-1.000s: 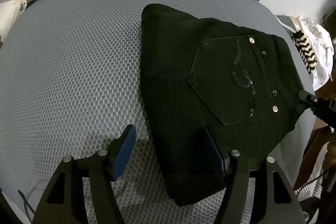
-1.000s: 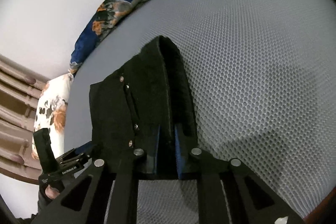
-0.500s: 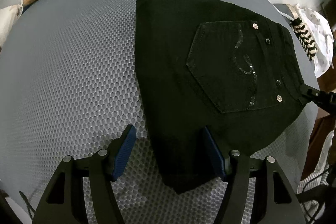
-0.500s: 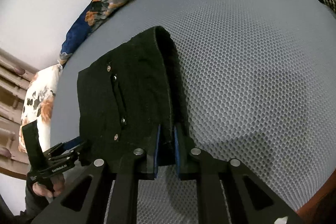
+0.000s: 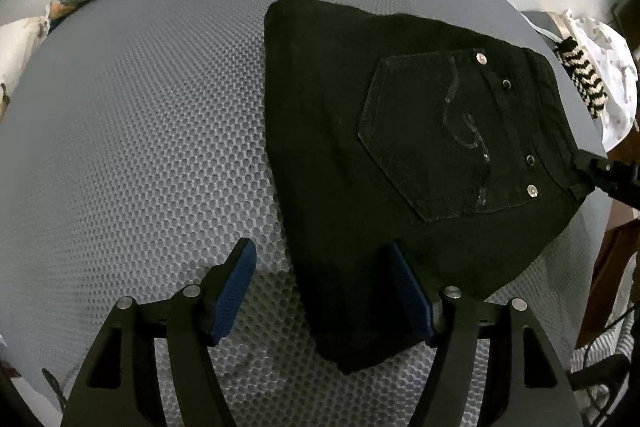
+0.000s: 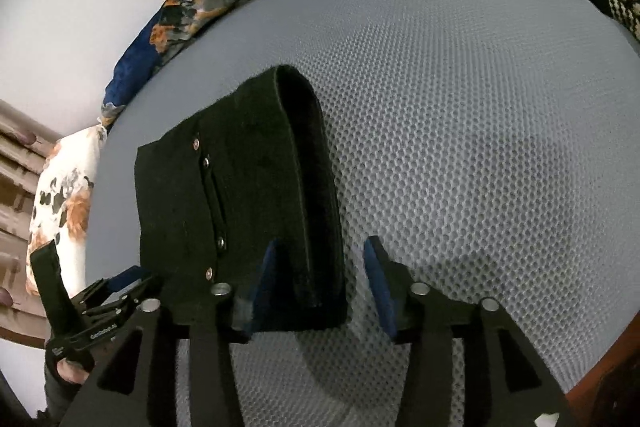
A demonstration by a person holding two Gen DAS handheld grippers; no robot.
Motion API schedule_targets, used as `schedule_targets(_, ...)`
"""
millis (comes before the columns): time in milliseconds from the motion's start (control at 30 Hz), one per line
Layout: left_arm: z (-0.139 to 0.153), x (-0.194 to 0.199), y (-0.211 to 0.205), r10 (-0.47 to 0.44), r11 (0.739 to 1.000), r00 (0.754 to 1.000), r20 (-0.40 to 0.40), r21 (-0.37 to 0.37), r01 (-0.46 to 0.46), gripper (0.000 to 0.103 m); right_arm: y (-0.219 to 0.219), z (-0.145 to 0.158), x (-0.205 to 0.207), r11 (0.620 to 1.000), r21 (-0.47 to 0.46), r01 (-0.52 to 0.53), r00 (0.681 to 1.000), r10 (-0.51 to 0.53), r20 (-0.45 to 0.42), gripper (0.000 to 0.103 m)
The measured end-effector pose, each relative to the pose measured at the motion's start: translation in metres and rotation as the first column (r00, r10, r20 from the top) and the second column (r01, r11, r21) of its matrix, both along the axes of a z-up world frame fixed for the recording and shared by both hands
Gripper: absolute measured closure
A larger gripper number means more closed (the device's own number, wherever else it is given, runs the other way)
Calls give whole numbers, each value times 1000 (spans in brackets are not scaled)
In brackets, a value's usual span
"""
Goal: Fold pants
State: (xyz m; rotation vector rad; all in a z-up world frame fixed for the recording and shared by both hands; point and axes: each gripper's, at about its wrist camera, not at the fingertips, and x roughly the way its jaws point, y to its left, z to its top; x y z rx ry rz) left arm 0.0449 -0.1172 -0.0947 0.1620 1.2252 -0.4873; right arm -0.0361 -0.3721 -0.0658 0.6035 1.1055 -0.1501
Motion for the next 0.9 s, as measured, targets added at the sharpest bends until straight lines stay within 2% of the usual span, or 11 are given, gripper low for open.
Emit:
schedule_targets(33, 1, 1, 1, 5, 1000, 1000, 2, -2, -5, 33, 0, 1, 2, 1000, 0, -4, 1000, 4, 3, 46)
schedule_targets(67, 3, 3, 4, 12, 1000, 1000, 2, -8, -11, 33, 0, 2, 4, 1000, 0, -8, 1000, 8, 6, 46)
schedule_targets(367, 4, 22, 24, 57, 997, 998, -40, -57, -60, 33, -10, -11, 24, 999, 37, -37, 999, 38, -19, 45)
schedule_targets(533, 3, 29, 22, 61, 994, 996, -70, -81, -67, 33, -11, -17, 31, 997, 41, -60, 998, 61, -29, 40)
schedule_targets(733, -4, 44, 29, 81, 975, 981, -177, -188, -114, 33, -15, -24, 34, 993, 76, -86, 996, 88, -26, 37)
schedule_targets(900, -13, 57, 40, 83, 939, 955, -284, -298, -171, 33, -31, -38, 34, 970, 214, -115, 993, 118, -4, 36)
